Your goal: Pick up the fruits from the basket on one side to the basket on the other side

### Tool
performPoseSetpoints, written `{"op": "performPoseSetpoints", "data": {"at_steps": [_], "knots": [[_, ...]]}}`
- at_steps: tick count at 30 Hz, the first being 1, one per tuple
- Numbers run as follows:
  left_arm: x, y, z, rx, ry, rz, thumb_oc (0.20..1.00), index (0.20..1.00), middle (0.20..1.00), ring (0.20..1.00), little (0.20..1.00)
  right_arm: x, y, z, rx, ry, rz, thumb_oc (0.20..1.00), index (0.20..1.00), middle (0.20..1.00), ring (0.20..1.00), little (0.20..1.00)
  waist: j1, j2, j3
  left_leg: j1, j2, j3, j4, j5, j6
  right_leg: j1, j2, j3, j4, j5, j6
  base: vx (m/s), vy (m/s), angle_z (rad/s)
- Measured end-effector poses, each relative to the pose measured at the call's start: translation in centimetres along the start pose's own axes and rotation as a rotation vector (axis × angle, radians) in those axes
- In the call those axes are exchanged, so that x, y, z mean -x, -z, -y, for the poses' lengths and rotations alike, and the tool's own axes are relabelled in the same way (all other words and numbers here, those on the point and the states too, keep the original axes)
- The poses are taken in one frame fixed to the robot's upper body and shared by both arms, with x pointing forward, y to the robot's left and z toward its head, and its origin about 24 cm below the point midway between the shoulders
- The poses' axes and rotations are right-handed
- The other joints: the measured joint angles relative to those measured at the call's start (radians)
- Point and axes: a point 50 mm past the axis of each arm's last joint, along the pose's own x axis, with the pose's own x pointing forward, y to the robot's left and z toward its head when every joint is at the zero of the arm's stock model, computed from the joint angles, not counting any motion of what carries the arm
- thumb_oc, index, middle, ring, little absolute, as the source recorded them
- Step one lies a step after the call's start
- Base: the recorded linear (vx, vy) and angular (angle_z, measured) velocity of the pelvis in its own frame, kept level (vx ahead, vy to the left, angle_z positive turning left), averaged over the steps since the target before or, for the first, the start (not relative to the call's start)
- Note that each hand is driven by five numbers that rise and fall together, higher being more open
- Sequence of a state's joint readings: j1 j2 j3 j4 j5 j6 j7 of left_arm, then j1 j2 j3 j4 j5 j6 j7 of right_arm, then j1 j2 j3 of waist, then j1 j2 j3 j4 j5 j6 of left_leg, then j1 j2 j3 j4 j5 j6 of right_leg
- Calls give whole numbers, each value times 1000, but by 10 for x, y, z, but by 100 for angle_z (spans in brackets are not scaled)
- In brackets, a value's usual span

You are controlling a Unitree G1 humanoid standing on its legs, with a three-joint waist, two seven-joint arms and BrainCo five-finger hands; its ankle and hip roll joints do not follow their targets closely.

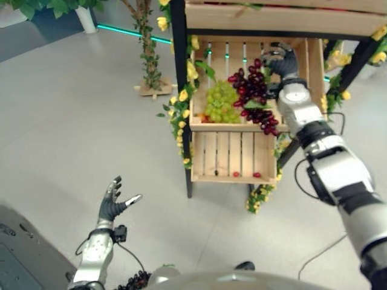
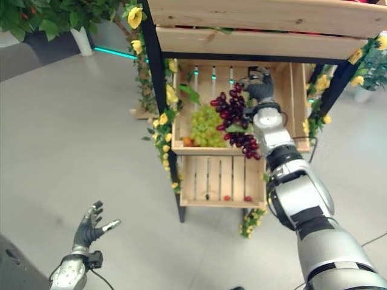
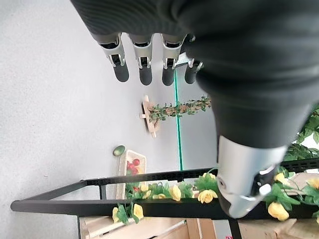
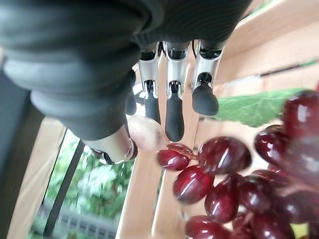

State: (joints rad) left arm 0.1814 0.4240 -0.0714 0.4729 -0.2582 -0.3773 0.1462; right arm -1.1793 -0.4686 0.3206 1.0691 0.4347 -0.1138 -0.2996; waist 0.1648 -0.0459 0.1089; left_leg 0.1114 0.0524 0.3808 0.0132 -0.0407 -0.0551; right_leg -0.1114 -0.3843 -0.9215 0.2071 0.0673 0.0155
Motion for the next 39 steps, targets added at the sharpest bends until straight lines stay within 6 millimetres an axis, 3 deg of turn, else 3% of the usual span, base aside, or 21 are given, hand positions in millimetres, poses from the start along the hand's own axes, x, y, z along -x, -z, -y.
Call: {"op": "performPoseSetpoints", "data": {"at_steps": [9,14,15,16,22,39], "knots": [[-1,-1,1,-22,26,3,1000,1000,1000,1000,1000,-5,10,39,40,120,-63,200,200,200,200,200,21,6,4,-10,-5,-35,-6,0,0,4,-6,-8,6,0,0,9,-4,8],[-2,-2,1,-25,26,7,1000,1000,1000,1000,1000,-5,11,45,31,144,-74,200,200,200,200,200,23,11,7,-19,-5,-51,-6,0,0,3,-5,-8,9,0,0,10,3,7],[-2,-2,1,-25,26,6,1000,1000,1000,1000,1000,-5,11,45,31,145,-76,244,244,244,244,244,23,11,7,-19,-5,-54,-6,0,0,3,-6,-8,11,0,0,14,-3,5],[-2,-2,1,-26,26,7,1000,1000,1000,1000,1000,-5,11,45,31,145,-76,1000,1000,1000,1000,1000,24,11,7,-19,-5,-54,-6,0,0,3,-6,-8,11,0,0,20,-2,3],[-4,-4,1,-26,27,14,1000,1000,1000,1000,1000,-6,8,47,28,147,-70,1000,1000,1000,1000,1000,45,11,7,-18,-6,-55,-9,0,0,3,-6,-8,11,-1,0,0,0,0],[-4,-4,0,-33,28,14,1000,1000,1000,1000,1000,-6,8,46,12,142,-73,1000,1000,1000,1000,1000,45,4,12,-17,-8,-57,-15,0,0,4,-6,-7,13,-1,0,0,0,0]]}}
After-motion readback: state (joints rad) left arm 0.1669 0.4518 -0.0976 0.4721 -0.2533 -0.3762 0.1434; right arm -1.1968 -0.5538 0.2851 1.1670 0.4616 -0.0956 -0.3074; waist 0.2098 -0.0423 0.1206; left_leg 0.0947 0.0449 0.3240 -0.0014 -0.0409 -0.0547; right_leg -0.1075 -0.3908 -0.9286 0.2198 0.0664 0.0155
